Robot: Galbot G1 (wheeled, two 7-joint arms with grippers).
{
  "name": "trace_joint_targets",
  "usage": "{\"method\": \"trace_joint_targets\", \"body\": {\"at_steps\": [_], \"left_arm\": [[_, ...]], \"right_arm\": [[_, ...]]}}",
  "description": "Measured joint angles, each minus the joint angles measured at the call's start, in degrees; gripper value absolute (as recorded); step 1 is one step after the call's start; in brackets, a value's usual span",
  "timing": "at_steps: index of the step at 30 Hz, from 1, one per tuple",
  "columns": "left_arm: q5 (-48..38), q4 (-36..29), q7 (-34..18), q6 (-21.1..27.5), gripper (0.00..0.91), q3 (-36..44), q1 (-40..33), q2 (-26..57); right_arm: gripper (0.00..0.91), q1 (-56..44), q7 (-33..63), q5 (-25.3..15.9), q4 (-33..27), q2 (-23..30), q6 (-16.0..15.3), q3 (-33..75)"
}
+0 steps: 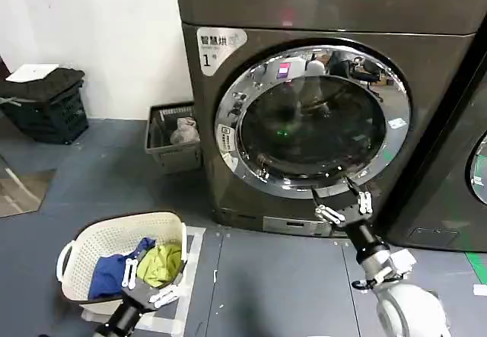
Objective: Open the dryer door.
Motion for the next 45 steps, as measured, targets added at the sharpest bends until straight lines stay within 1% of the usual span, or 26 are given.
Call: {"method": "trace_joint_targets", "body": {"at_steps": [9,15,25,45], "left_arm": [[0.52,-0.7,0.55,-0.06,0.907,-0.04,0.48,-0.88],[1.41,-0.81,0.64,-0.53,0.907,-0.04,1.04,-1.45],[1.87,-1.68,0.7,-0.78,0.907,-0.13,1.66,-2.28],[2.14,-1.99,0.68,-0.95,0.907,-0.38,1.88,-2.96]], "right_arm": [[0.907,6.48,-3.29,2.45,-3.82,-2.52,1.82,-4.67],[0.907,10.09,-4.29,2.88,-5.86,-3.07,2.02,-7.55],[0.907,15.73,-5.81,3.53,-10.19,-3.11,2.8,-11.93],[0.907,26.45,-6.05,4.68,-17.51,-1.23,2.56,-21.26]]}}
